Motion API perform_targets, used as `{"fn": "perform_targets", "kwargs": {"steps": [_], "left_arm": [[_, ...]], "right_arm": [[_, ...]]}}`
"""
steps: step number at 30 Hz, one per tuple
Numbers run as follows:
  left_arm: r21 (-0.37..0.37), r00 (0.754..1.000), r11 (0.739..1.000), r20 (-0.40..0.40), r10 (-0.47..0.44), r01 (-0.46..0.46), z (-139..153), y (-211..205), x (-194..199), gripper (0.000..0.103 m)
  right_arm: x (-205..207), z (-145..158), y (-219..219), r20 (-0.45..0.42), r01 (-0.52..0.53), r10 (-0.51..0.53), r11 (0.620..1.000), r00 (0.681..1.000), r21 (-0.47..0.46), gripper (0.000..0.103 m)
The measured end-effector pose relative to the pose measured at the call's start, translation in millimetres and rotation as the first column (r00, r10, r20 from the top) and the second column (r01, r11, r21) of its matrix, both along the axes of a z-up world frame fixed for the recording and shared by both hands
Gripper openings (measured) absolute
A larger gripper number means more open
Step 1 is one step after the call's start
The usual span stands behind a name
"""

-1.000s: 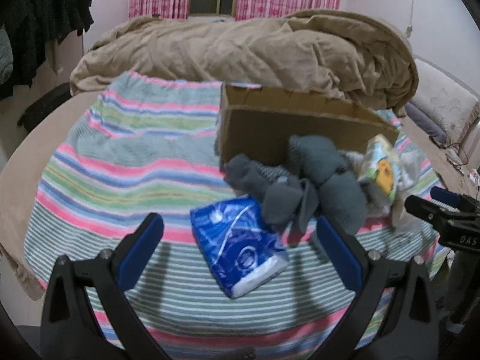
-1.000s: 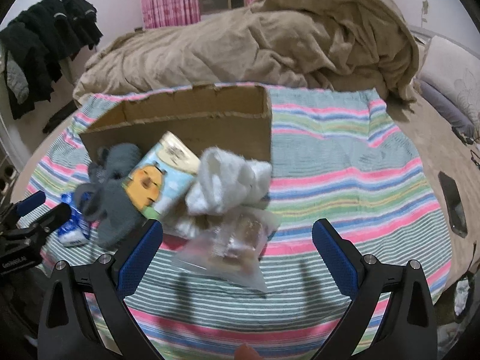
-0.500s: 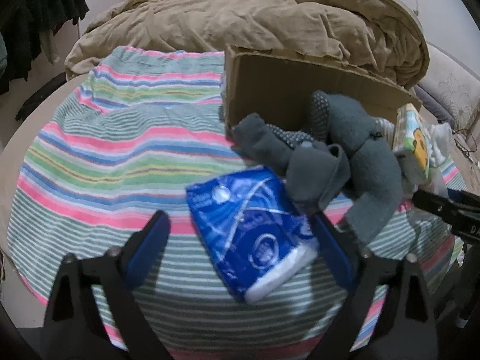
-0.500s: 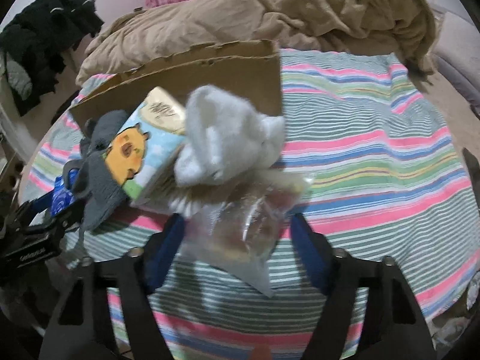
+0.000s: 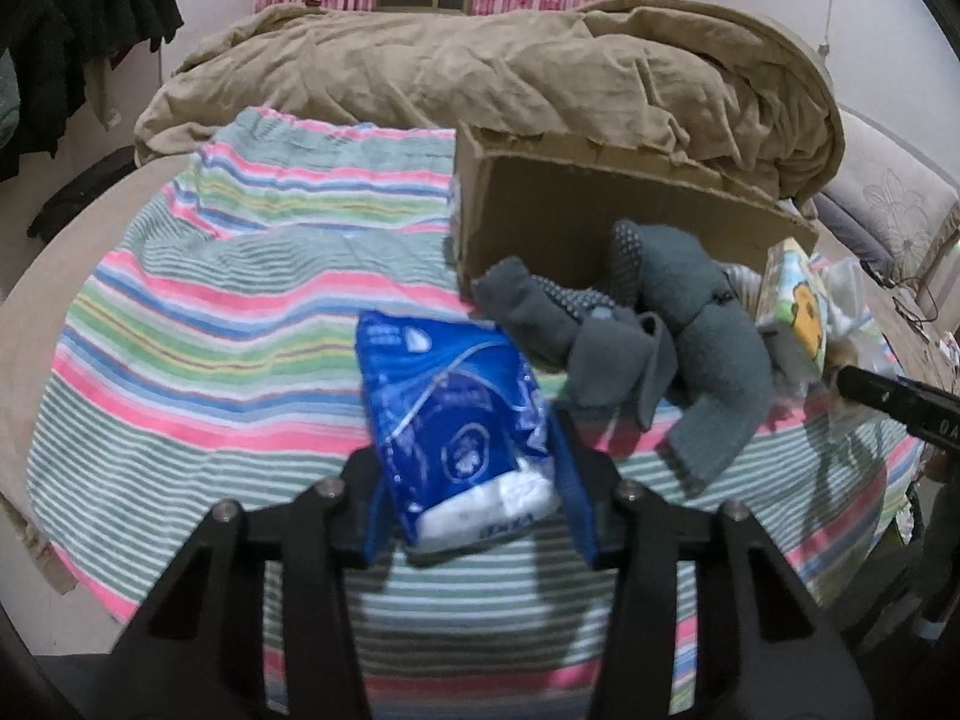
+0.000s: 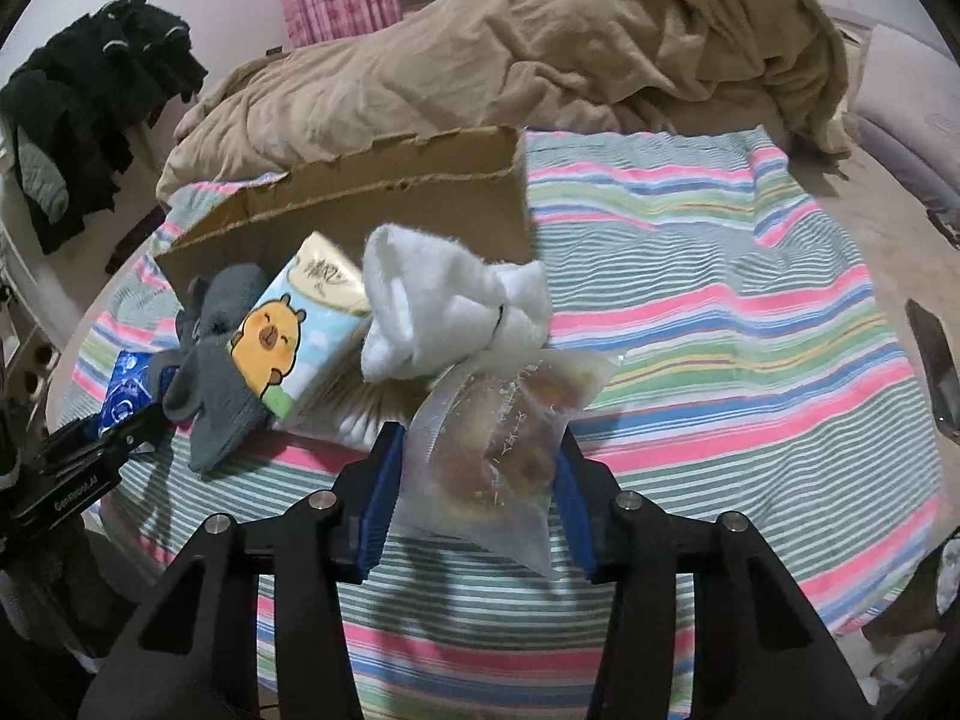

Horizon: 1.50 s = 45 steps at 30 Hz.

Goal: Organize objects
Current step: 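Carry both held items into the cardboard box and open both tools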

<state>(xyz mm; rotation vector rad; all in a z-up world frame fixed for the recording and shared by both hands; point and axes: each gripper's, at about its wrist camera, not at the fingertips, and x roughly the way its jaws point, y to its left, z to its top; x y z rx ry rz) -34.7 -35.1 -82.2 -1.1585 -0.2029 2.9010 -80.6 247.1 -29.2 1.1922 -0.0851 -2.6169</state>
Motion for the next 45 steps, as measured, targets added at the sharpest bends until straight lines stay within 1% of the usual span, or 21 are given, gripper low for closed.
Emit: {"fn": "perform_targets", "kwargs": {"steps": [4,8,10,16,20,27,34,37,39,41,45], "left_arm": [[-0.026,0.999,0.999,-0.031,0.028,-0.029,6,-2,5,0.047],[-0.024,0.999,0.999,-0.038,0.030,-0.031,7,-4,6,0.047],[-0.026,0.998,0.999,-0.055,0.030,-0.032,12,-3,9,0.047],[-0.020,0.993,0.999,-0.114,0.027,-0.029,32,-2,16,0.047],[0.000,0.989,1.000,-0.148,0.017,-0.017,48,0,17,0.047],[0.027,0.977,0.999,-0.211,-0.015,0.021,76,10,12,0.047],[0.042,0.965,0.996,-0.254,-0.065,0.078,104,24,-6,0.047],[0.056,0.963,0.992,-0.251,-0.099,0.116,112,30,-21,0.047],[0.068,0.961,0.987,-0.247,-0.122,0.143,115,34,-33,0.047],[0.067,0.957,0.983,-0.248,-0.148,0.169,117,41,-46,0.047],[0.051,0.954,0.980,-0.244,-0.173,0.191,117,52,-71,0.047]], "right_arm": [[3,6,10,-0.019,0.036,-0.036,0.999,0.999,-0.006,0.050],[2,10,23,-0.030,0.074,-0.075,0.997,0.997,-0.023,0.050],[4,14,26,-0.042,0.082,-0.084,0.996,0.996,-0.032,0.050],[9,31,27,-0.109,0.082,-0.086,0.996,0.990,-0.042,0.050],[13,49,26,-0.159,0.077,-0.087,0.995,0.983,-0.067,0.050],[11,78,16,-0.243,0.033,-0.053,0.996,0.969,-0.086,0.050],[0,102,9,-0.306,-0.008,-0.020,0.996,0.952,-0.089,0.050],[-13,107,3,-0.314,-0.032,0.003,0.996,0.950,-0.087,0.050],[-25,110,-2,-0.321,-0.040,0.017,0.997,0.947,-0.066,0.050],[-39,110,-7,-0.315,-0.057,0.037,0.997,0.948,-0.054,0.050],[-64,103,-16,-0.289,-0.076,0.061,0.996,0.955,-0.043,0.050]]}}
